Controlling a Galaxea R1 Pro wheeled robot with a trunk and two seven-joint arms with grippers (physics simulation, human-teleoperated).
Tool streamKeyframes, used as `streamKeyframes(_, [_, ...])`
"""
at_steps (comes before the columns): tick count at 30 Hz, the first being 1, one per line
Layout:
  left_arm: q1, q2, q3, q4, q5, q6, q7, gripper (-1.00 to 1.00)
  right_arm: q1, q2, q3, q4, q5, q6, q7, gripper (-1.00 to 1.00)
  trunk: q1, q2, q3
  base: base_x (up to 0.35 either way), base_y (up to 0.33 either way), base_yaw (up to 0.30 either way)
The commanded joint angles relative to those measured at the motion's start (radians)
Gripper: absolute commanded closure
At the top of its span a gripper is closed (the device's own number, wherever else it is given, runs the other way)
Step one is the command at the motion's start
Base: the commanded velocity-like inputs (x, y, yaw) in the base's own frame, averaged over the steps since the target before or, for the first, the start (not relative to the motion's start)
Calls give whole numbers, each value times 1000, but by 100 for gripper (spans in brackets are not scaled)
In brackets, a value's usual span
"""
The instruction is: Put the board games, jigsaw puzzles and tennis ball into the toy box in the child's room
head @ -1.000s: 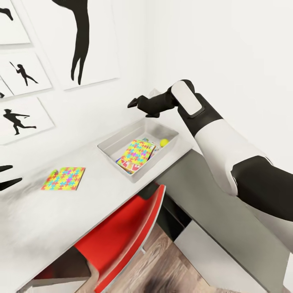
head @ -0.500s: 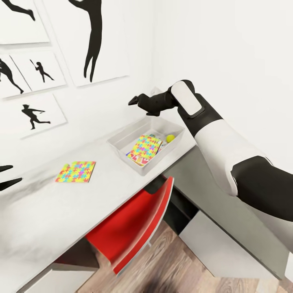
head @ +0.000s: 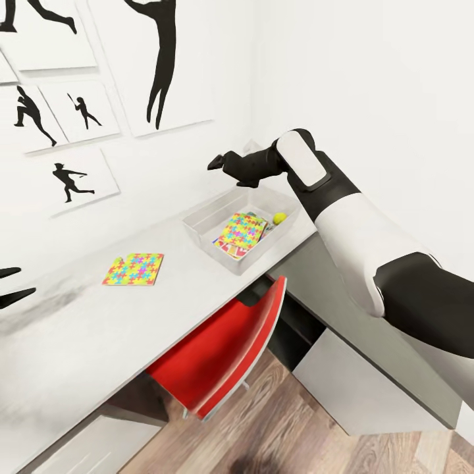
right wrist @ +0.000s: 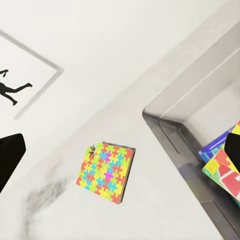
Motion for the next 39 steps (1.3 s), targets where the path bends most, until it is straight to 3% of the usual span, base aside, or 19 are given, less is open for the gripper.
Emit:
streamKeyframes(1, [-1, 0, -1, 0, 0, 10, -3, -100, -1, 0, 2, 0, -9, 1, -9, -100, 0, -1, -1, -5, 3, 0])
streamKeyframes(25, [-1, -2, -1, 2, 0, 10, -3, -100, -1, 0, 3, 0, -9, -3, -8, -100, 0, -1, -1, -115, 84, 0])
streamKeyframes(39, [-1, -2, -1, 2, 1, 10, -3, -100, -1, 0, 4, -1, -9, -8, -13, -100, 0, -1, -1, -16, 9, 0])
